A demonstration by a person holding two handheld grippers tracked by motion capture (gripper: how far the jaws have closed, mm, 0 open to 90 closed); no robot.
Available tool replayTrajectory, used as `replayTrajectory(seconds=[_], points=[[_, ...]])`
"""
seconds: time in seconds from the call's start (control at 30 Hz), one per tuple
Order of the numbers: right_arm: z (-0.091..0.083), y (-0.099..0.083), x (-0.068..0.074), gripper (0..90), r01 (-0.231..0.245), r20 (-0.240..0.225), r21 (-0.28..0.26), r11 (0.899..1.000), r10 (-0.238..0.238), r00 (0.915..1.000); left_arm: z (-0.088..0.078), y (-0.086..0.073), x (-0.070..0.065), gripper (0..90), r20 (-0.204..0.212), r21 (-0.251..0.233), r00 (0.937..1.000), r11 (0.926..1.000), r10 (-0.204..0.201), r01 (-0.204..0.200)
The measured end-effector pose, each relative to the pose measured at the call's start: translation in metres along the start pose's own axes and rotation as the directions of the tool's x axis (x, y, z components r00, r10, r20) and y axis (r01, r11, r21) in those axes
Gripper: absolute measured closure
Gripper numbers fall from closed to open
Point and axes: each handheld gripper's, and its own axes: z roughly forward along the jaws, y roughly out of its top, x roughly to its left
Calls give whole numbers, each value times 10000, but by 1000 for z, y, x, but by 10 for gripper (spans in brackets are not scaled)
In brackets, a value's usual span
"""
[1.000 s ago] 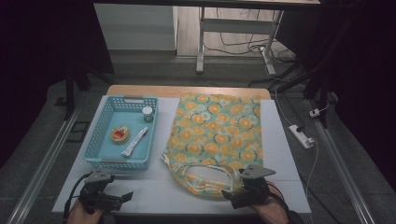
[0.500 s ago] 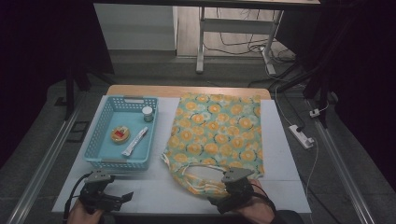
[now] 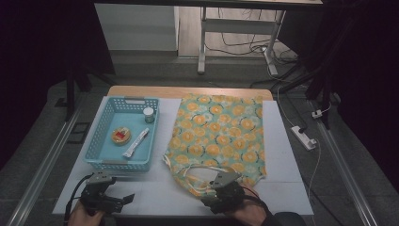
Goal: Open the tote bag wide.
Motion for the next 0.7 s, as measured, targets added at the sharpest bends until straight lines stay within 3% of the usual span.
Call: replayTrajectory(seconds=[0.03, 0.1, 0.13, 0.17, 0.2, 0.23, 0.27, 0.3, 0.43, 0.47, 0.53, 0.7], points=[[0, -1, -2, 527, 81, 4, 183, 9998, -81, 10000, 0, 0, 0, 2, 7, 3, 10000, 10000, -8, 8], [0, -1, -4, 622, -54, -19, 198, 9998, 54, 10000, 0, 0, 1, 1, 13, -8, 10000, 10000, -24, 24], [0, -1, -4, 622, -54, -19, 198, 9998, 54, 10000, 0, 0, 1, 1, 12, -6, 10000, 10000, -26, 26], [-2, -1, -5, 735, -16, -115, 158, 9999, 17, 9999, 0, 0, 1, 2, 12, -1, 10000, 10000, -23, 23], [-2, -1, -5, 735, -16, -115, 158, 9999, 17, 9999, 0, 0, 0, 2, 14, 2, 10000, 10000, -19, 19], [-6, 0, -6, 825, -56, -164, -97, 9999, 54, 9999, 0, 0, 0, 2, 10, 5, 10000, 10000, -11, 11], [-6, 0, -6, 825, -56, -164, -97, 9999, 54, 9999, 0, 0, 0, 2, 5, 13, 10000, 10000, -5, 5], [-11, 1, -7, 880, -60, -182, -337, 9994, 54, 9998, 0, 0, 0, 2, 4, 12, 10000, 10000, 1, -1], [-14, 3, -12, 891, -176, -396, -320, 9993, 164, 9991, 0, 0, 0, 1, -6, -14, 10000, 10000, -18, 18], [-16, 4, -19, 892, -531, -782, -442, 9976, 495, 9957, 0, 0, 1, 2, 1, -22, 10000, 10000, -20, 20], [-19, 6, -25, 892, -792, -959, -474, 9957, 744, 9926, 0, 0, 0, 2, 3, -24, 10000, 10000, -10, 10], [-27, 11, -36, 893, -1085, -998, -665, 9919, 1016, 9898, 0, 0, 0, 2, 0, -7, 10000, 10000, -9, 9]])
